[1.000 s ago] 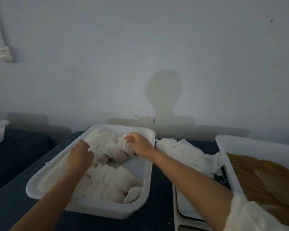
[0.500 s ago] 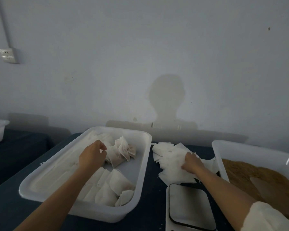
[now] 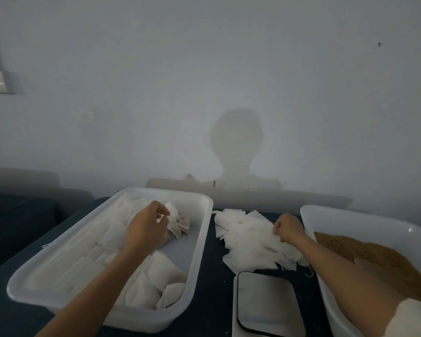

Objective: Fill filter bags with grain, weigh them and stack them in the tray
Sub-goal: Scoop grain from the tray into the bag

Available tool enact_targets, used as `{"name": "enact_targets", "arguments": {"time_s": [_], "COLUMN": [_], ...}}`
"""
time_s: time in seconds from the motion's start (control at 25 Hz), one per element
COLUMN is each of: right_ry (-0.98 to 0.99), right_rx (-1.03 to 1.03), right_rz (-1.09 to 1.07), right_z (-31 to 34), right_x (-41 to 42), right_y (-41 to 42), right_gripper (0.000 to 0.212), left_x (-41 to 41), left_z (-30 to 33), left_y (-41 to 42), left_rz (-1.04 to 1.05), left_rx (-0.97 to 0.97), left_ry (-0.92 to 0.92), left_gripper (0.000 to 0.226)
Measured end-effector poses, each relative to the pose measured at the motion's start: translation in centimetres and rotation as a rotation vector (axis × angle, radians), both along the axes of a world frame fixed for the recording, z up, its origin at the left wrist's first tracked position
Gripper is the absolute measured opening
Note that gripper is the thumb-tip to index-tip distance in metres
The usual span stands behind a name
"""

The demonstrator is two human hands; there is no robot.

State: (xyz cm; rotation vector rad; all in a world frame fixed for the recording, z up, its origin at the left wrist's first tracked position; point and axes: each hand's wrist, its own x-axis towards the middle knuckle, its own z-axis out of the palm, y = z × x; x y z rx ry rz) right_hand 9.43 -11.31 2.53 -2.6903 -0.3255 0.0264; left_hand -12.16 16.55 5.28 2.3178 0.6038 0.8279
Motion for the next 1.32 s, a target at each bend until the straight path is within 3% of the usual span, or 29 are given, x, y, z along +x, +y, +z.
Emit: {"name": "enact_targets", "arguments": {"time_s": [0.08,0.16,0.36,0.48,0.56,0.64,0.76,0.96,1.08,1.32], "right_ry": [-0.178,-0.240,0.008,0.146,0.228,0.263,0.228,0.323,0.344,0.352], "right_rx": [0.104,0.316,0.826,1.010,1.121,1.146,1.082,0.986,1.005,1.029], "right_rz": [0.031,0.072,0.159,0.208,0.204,0.119,-0.074,-0.071,-0.093,-0.122], "right_z": [1.9,4.2,8.4,8.7,8.3,7.1,4.4,1.8,1.3,1.3], "right_x": [-0.7,-2.0,-6.7,-8.9,-9.8,-10.2,-10.1,-10.0,-10.2,-10.4], "right_y": [-1.2,-2.5,-7.3,-11.6,-14.6,-17.3,-20.4,-22.8,-23.0,-22.7], "right_gripper": [0.026,0.018,0.012,0.013,0.016,0.016,0.015,0.031,0.031,0.028], "left_x": [0.5,0.9,2.9,4.5,5.4,5.9,6.8,7.9,8.0,7.9], "left_z": [1.2,2.3,3.0,2.1,1.4,0.7,-0.6,-2.5,-3.0,-3.8], "left_y": [-2.7,-5.9,-15.4,-21.6,-25.7,-29.7,-34.5,-37.1,-36.9,-36.9], "left_rz": [-0.094,-0.220,-0.642,-0.728,-0.780,-0.844,-0.879,-0.908,-0.925,-0.910], "left_rx": [-0.027,-0.057,-0.194,-0.393,-0.365,-0.259,-0.103,-0.062,-0.026,-0.033], "left_ry": [-0.072,-0.117,-0.091,-0.044,-0.068,-0.098,0.013,0.083,0.063,0.038], "left_gripper": [0.009,0.012,0.016,0.026,0.026,0.028,0.034,0.020,0.030,0.021]}}
